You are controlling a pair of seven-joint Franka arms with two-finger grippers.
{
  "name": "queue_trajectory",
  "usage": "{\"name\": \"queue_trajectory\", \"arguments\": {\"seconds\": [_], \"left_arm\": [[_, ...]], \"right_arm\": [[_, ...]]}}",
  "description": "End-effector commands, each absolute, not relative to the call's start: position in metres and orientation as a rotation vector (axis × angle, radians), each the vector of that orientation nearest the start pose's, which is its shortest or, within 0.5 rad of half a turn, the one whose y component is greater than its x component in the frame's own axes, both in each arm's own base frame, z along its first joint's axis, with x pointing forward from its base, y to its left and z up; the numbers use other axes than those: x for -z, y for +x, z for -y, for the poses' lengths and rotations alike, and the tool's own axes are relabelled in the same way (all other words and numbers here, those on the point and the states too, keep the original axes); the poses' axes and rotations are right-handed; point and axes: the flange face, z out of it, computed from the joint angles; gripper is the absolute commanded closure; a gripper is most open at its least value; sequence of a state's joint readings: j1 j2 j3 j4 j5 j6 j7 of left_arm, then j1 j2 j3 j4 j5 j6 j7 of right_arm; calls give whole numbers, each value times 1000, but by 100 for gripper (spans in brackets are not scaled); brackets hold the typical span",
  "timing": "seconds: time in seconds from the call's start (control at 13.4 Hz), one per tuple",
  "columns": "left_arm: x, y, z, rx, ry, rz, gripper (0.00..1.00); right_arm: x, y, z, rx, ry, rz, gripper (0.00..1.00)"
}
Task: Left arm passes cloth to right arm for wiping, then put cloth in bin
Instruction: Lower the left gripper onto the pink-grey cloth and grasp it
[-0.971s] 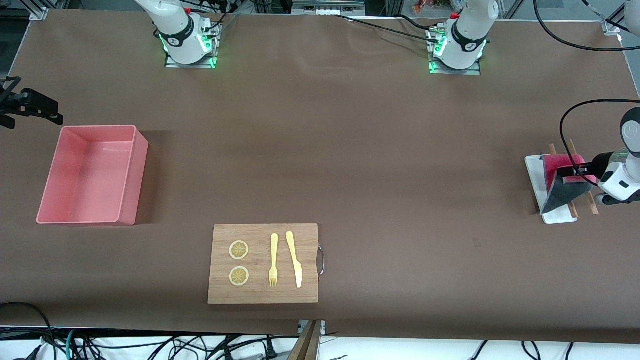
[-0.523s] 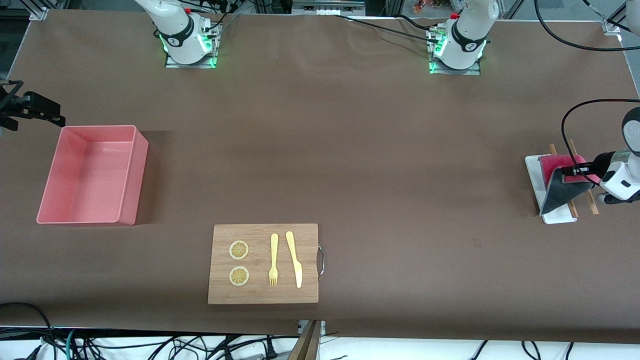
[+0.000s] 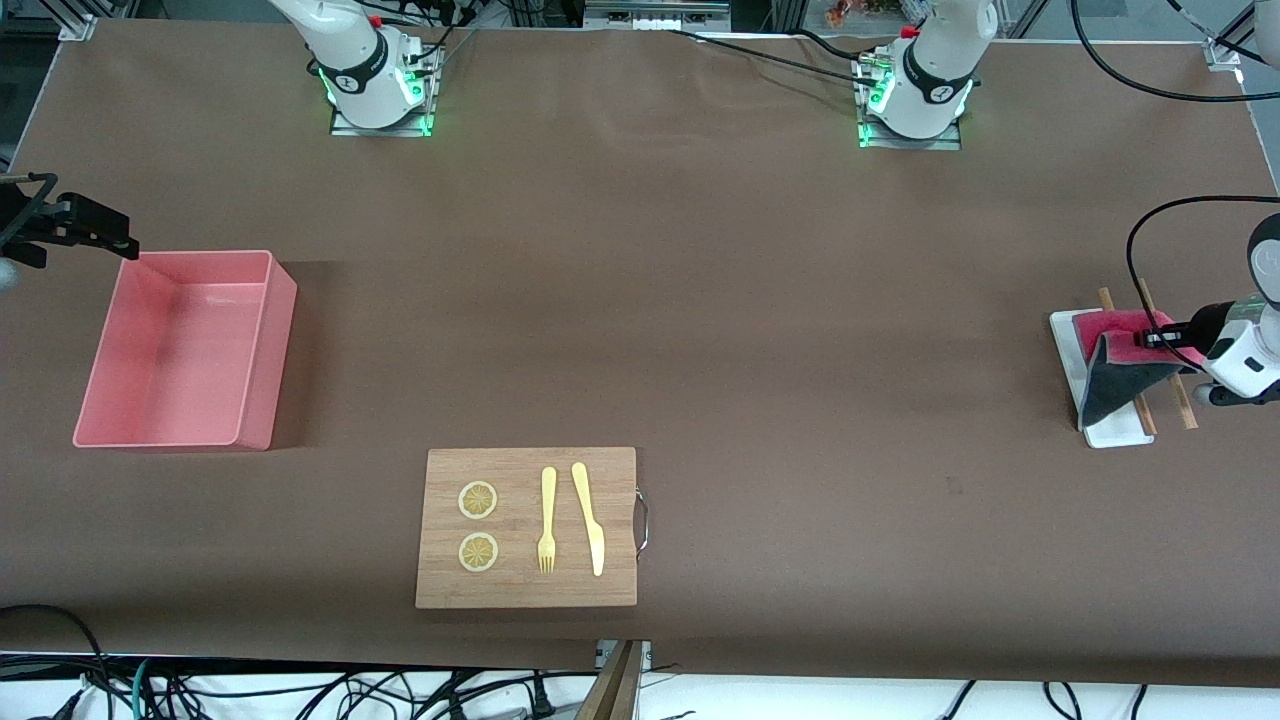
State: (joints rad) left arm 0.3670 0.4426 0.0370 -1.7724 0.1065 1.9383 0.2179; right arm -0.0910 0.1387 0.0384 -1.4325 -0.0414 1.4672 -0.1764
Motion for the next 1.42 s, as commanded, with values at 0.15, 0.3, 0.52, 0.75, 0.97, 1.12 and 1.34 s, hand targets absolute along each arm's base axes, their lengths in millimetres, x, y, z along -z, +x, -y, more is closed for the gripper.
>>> {"name": "queue_trajectory", "arguments": {"seconds": [0.15, 0.3, 0.52, 0.75, 0.97, 1.12, 1.34], "left_arm": [[-306, 573, -257, -460, -3080, 167, 100], [-315, 575, -258, -482, -3078, 172, 100], [-335, 585, -259, -473, -3048, 146, 72], [-325, 585, -270, -483, -3074, 42, 6], [-313, 585, -291, -485, -3081, 80, 0], [-305, 583, -294, -502, -3083, 88, 0], [-305, 585, -291, -504, -3076, 68, 55]], "right_arm": [[-598, 588, 42, -173, -3133, 214, 0], [-596, 588, 39, -180, -3132, 222, 0], [-588, 591, 40, -206, -3127, 222, 0], [-576, 594, 39, -247, -3123, 226, 0], [-570, 596, 40, -266, -3120, 224, 0], [-571, 596, 40, -264, -3120, 226, 0], [-570, 596, 41, -266, -3120, 221, 0]]}}
